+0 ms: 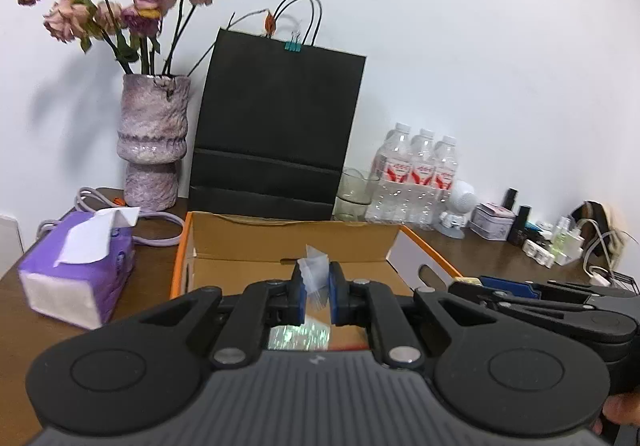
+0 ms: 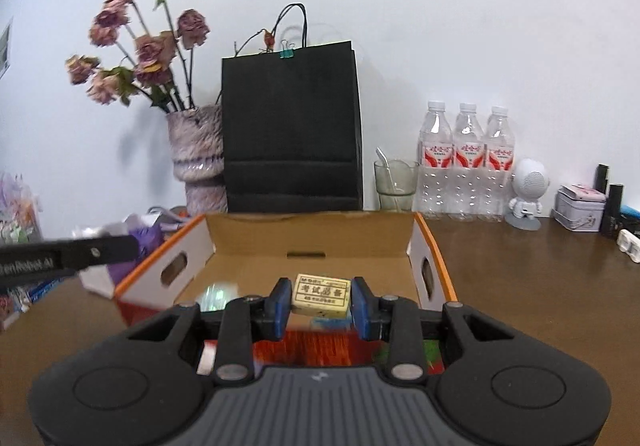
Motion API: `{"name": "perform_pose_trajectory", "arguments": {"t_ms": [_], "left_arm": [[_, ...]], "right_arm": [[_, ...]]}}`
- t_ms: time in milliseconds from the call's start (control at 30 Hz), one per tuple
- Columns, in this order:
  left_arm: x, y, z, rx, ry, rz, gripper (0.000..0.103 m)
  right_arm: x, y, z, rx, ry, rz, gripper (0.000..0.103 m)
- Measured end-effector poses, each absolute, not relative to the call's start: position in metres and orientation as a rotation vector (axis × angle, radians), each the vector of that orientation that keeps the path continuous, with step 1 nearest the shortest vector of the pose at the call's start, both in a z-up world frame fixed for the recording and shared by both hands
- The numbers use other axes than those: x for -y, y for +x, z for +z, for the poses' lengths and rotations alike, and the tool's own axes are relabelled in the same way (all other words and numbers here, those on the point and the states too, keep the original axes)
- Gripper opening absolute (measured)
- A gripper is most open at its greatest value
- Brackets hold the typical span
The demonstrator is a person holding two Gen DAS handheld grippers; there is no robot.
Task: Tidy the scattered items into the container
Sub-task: 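Carry wrapper and block into cardboard box and open both tools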
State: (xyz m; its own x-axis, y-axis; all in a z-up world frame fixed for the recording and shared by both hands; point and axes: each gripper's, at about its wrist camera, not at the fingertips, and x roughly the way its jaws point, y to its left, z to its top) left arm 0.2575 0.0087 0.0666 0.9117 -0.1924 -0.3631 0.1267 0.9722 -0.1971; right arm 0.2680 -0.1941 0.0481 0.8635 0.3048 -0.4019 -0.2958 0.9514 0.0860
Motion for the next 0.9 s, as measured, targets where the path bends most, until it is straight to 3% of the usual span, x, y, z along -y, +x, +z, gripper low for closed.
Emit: {"name": "perform_pose_trajectory", "arguments": {"t_ms": [400, 900], "left_arm": [[-0.007, 0.336, 0.034, -0.511, -0.173, -0.130, 0.011], [-0.011, 0.349, 0.010, -0.606, -0.160, -0.087, 0.014]], "right_arm": [[0.170, 0.354, 0.027, -0.539, 0.007, 0.340, 0.031], [0.166, 0.374, -0.002, -0.664, -0.033, 0.326, 0.031]]}}
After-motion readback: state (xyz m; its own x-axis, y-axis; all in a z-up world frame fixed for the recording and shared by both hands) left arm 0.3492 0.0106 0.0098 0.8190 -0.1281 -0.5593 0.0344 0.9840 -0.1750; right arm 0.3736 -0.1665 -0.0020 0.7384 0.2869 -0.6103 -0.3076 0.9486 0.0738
